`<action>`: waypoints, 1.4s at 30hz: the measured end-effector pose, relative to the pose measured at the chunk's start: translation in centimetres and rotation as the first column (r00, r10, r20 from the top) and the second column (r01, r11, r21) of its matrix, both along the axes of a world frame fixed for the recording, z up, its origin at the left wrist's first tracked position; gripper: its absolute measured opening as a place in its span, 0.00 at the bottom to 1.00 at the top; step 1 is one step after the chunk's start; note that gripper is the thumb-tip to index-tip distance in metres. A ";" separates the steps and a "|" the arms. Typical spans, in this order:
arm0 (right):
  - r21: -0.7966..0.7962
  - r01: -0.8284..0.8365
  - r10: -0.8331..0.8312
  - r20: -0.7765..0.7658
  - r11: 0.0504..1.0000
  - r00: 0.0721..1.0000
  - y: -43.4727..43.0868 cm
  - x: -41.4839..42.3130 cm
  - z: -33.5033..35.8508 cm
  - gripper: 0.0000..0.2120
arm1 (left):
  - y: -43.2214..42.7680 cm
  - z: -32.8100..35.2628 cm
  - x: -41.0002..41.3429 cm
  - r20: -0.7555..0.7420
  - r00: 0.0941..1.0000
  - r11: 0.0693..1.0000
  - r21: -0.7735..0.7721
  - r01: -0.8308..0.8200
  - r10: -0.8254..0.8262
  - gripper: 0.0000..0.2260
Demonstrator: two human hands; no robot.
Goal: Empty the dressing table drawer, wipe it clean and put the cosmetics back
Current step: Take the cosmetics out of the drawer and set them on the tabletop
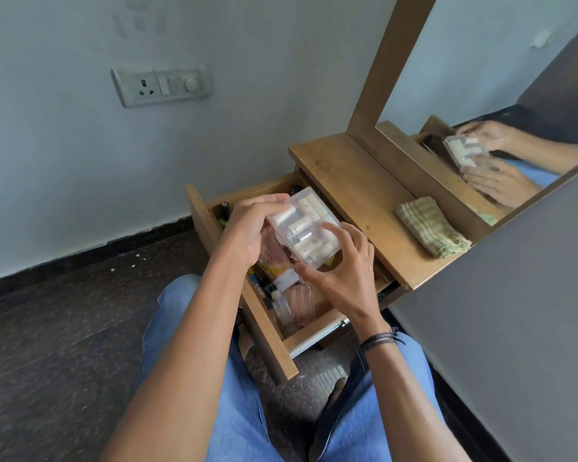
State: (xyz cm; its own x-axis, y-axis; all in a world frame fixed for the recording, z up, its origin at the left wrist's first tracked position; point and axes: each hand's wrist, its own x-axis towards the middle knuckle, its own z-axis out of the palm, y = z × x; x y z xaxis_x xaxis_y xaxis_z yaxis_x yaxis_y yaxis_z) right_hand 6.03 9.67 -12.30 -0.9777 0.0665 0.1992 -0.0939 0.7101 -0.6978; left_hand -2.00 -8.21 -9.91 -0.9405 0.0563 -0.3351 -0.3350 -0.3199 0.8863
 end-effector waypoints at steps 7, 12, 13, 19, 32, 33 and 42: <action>0.083 0.085 -0.076 -0.105 0.993 0.992 1.6 -4.9 2.4 0.34 | 1.0 -0.1 -0.6 -0.086 0.993 0.994 0.082 -0.074 0.081 0.16; 0.084 0.154 -0.147 -0.080 0.985 0.986 2.9 -9.8 3.0 0.33 | 1.8 -1.8 -0.8 -0.161 0.986 0.937 -0.339 -0.091 0.037 0.15; 0.082 0.166 -0.160 -0.074 0.983 0.984 3.1 -10.6 3.0 0.33 | 2.0 -1.8 -0.7 -0.178 0.984 0.902 -0.424 -0.077 0.000 0.14; 0.044 0.229 -0.227 -0.029 0.973 0.973 3.9 -14.6 2.5 0.28 | 3.0 -2.7 -1.0 -0.141 0.962 0.667 -0.743 0.054 -0.235 0.15; -0.006 0.255 -0.255 0.057 0.967 0.965 6.4 -19.5 1.9 0.34 | 4.0 -4.3 -1.6 -0.173 0.930 0.572 -0.819 0.047 -0.324 0.16; -0.005 0.255 -0.255 0.050 0.967 0.966 6.5 -19.5 1.7 0.33 | 4.0 -4.5 -1.7 -0.175 0.930 0.573 -0.818 0.045 -0.322 0.16; 0.090 0.269 -0.271 0.015 0.959 0.962 6.3 -19.3 1.9 0.31 | 4.3 -4.6 -1.7 -0.236 0.934 0.606 -0.795 -0.026 -0.270 0.11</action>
State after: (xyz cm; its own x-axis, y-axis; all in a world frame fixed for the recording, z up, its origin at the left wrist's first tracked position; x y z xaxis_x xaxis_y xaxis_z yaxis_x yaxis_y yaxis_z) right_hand -13.29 16.01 -10.36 -0.9309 0.3124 0.1893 0.1278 0.7640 -0.6324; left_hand -3.69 -3.94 -14.48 -0.9993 0.0372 -0.0101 0.0124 0.5594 0.8288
